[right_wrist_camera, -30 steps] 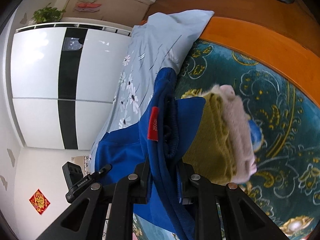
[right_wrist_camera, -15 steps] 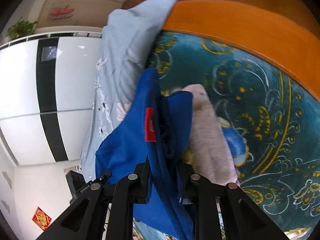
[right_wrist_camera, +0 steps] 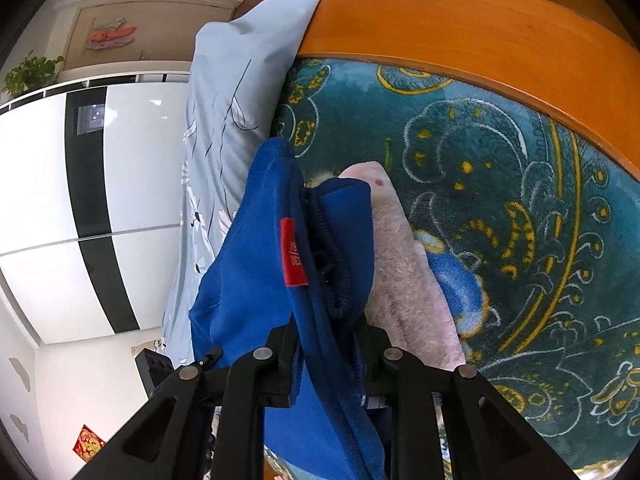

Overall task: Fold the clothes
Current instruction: 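Carry the sweatshirt with both grippers toward the olive and pink towel stack, then lower the sweatshirt onto the towel stack and open both grippers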

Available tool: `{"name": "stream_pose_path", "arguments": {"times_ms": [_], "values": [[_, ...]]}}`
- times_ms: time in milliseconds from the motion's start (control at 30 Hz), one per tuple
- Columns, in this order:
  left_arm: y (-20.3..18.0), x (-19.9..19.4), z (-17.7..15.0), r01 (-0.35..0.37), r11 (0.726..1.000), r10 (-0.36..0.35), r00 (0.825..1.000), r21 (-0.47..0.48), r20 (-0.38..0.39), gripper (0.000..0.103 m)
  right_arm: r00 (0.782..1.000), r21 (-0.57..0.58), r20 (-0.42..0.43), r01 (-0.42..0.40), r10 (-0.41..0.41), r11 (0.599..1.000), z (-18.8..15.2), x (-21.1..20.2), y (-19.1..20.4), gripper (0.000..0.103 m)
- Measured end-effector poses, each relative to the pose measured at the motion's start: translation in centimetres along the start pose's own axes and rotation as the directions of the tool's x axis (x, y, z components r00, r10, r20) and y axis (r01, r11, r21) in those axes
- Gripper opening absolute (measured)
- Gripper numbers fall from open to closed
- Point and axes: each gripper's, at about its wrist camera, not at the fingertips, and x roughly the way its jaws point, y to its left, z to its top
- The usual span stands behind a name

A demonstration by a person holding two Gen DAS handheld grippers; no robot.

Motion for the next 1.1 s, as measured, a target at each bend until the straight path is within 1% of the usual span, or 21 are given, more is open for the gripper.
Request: {"name": "stream_pose_path", "arguments": {"times_ms": [67,133,233,333,433,467,500,533,567,633,700,767,800,900,967,1033,1067,1100], "values": [[-0.1,-0.5,-0.1,-0.015,1.000,0.015,1.000,0.005,-0.003,0.044,1.000,-0.014,-0.006,0.019,-0.019,1.000,0.0,-0.4,0.4,0.028],[-0.1,-1.3,-0.3,-0.037,0.999,0.037,0.999,0.006,0.002,0.047,0.999,-0.034,-0.001,0.052,-0.052,0.998,-0.1,-1.0,0.7,0.031],[0.1,-2.8,-0.6,-0.075,0.997,0.075,0.997,0.006,0.025,0.047,0.995,-0.058,0.032,0.093,-0.091,0.994,-0.2,-2.6,1.2,0.031],[0.7,-4.8,-0.7,-0.128,0.992,0.129,0.989,-0.018,0.075,0.047,0.989,-0.081,0.082,0.128,-0.122,0.988,-0.2,-4.5,1.9,0.031],[0.9,-7.0,-1.2,-0.171,0.984,0.175,0.975,-0.043,0.135,0.047,0.973,-0.136,0.147,0.199,-0.179,0.971,-0.6,-6.4,3.6,0.031],[0.7,-7.6,-1.4,-0.180,0.983,0.184,0.971,-0.040,0.153,0.047,0.967,-0.159,0.165,0.221,-0.194,0.962,-0.8,-6.8,4.2,0.031],[0.1,-7.8,-1.8,-0.178,0.984,0.179,0.970,-0.017,0.164,0.047,0.959,-0.199,0.185,0.249,-0.213,0.948,-1.4,-7.0,5.3,0.031],[-0.5,-8.0,-2.1,-0.177,0.984,0.173,0.969,0.005,0.174,0.047,0.956,-0.233,0.193,0.263,-0.220,0.936,-2.1,-6.8,6.2,0.031],[-1.2,-8.1,-2.6,-0.174,0.984,0.166,0.970,0.033,0.180,0.047,0.958,-0.273,0.184,0.266,-0.221,0.925,-3.0,-6.1,7.2,0.031],[-3.4,-7.1,-4.0,-0.164,0.980,0.144,0.976,0.113,0.160,0.047,0.963,-0.351,0.149,0.264,-0.225,0.898,-5.0,-4.3,9.0,0.031],[-5.3,-5.3,-5.8,-0.145,0.975,0.125,0.985,0.169,0.121,0.047,0.965,-0.429,0.090,0.261,-0.246,0.865,-7.3,-1.5,10.1,0.031],[-6.8,-3.0,-7.5,-0.127,0.968,0.116,0.991,0.215,0.066,0.047,0.960,-0.512,0.026,0.252,-0.278,0.822,-9.9,1.8,11.0,0.031],[-7.5,-2.0,-8.2,-0.126,0.963,0.119,0.992,0.238,0.045,0.047,0.958,-0.532,0.013,0.250,-0.287,0.809,-10.6,2.5,11.2,0.032],[-8.0,-0.9,-9.0,-0.194,0.939,0.184,0.981,0.285,0.062,0.047,0.953,-0.542,0.045,0.276,-0.300,0.794,-10.9,3.1,11.1,0.032],[-7.2,-1.2,-8.3,-0.242,0.931,0.223,0.970,0.272,0.100,0.047,0.948,-0.527,0.079,0.303,-0.309,0.794,-9.9,2.7,10.7,0.032],[-6.2,-1.7,-7.1,-0.270,0.932,0.244,0.961,0.241,0.130,0.047,0.941,-0.509,0.114,0.331,-0.318,0.795,-8.7,2.1,10.2,0.031],[-5.8,-1.9,-6.5,-0.268,0.936,0.241,0.960,0.226,0.140,0.047,0.940,-0.503,0.125,0.336,-0.318,0.796,-8.3,2.0,10.1,0.031],[-5.4,-2.0,-6.0,-0.268,0.940,0.240,0.960,0.213,0.148,0.047,0.934,-0.500,0.135,0.354,-0.332,0.790,-7.9,2.1,10.1,0.031]]}}
